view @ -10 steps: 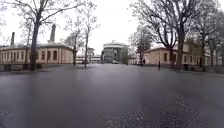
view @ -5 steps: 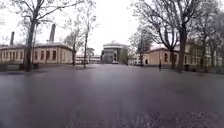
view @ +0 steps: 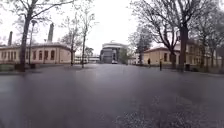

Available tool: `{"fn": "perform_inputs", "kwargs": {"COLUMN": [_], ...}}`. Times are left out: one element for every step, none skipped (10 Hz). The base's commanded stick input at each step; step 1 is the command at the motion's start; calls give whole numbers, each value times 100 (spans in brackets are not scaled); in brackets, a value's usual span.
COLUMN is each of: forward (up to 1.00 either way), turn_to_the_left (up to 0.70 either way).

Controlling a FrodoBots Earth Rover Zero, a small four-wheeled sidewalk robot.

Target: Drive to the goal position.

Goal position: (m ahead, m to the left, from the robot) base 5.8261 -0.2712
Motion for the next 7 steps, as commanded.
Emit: {"fn": "perform_inputs", "kwargs": {"forward": [85, 85, 85, 85, 85, 85, 85], "turn_to_the_left": [0, 0, 0, 0, 0, 0, 0]}}
